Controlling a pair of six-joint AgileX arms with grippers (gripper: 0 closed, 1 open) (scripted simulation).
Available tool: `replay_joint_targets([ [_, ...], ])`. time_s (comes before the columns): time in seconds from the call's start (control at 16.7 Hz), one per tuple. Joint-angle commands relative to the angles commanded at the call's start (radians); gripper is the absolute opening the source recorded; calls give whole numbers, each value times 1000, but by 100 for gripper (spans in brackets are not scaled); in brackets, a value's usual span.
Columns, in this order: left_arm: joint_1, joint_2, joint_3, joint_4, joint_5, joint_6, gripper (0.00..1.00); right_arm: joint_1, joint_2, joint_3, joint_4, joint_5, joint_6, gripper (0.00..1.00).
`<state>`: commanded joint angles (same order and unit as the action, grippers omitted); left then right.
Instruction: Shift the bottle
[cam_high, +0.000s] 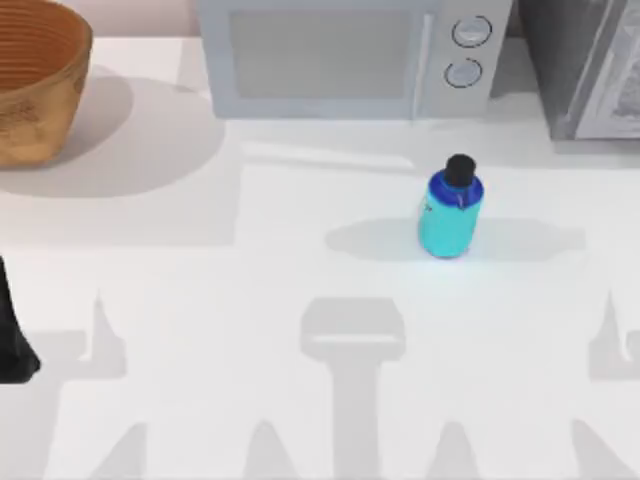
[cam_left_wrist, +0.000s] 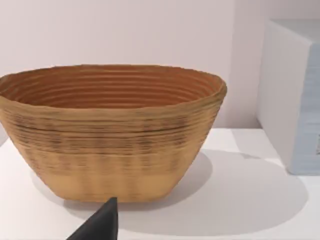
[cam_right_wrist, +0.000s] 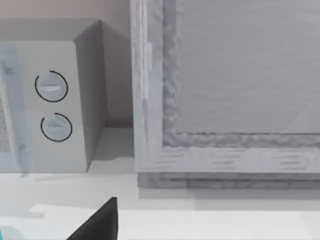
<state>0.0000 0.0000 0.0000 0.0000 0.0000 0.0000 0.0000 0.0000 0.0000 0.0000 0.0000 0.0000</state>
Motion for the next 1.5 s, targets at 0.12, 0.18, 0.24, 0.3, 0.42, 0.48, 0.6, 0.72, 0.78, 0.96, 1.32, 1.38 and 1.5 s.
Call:
replay_joint_targets([
  [0.12, 0, 0, 0, 0, 0, 0, 100, 0, 0, 0, 0, 0, 0, 100],
  [0.18, -4, 10, 5, 9, 1, -1, 100, 0, 0, 0, 0, 0, 0, 100],
  [0.24, -13, 30, 14, 29, 2, -2, 100, 0, 0, 0, 0, 0, 0, 100],
  [0.3, -26, 60, 29, 58, 4, -3, 100, 0, 0, 0, 0, 0, 0, 100],
  [0.42, -63, 153, 67, 140, 7, -5, 100, 0, 0, 0, 0, 0, 0, 100],
  [0.48, -85, 215, 91, 191, 9, -5, 100, 0, 0, 0, 0, 0, 0, 100],
  [0.6, -137, 372, 145, 309, 12, -5, 100, 0, 0, 0, 0, 0, 0, 100],
  [0.72, -197, 568, 204, 443, 16, -3, 100, 0, 0, 0, 0, 0, 0, 100],
  [0.78, -228, 676, 235, 513, 18, -1, 100, 0, 0, 0, 0, 0, 0, 100],
  [0.96, -329, 1029, 330, 732, 25, 4, 100, 0, 0, 0, 0, 0, 0, 100],
  [1.32, -531, 1723, 514, 1158, 45, 10, 100, 0, 0, 0, 0, 0, 0, 100],
  [1.38, -562, 1822, 543, 1223, 48, 11, 100, 0, 0, 0, 0, 0, 0, 100],
  [1.5, -620, 1998, 598, 1347, 54, 11, 100, 0, 0, 0, 0, 0, 0, 100],
])
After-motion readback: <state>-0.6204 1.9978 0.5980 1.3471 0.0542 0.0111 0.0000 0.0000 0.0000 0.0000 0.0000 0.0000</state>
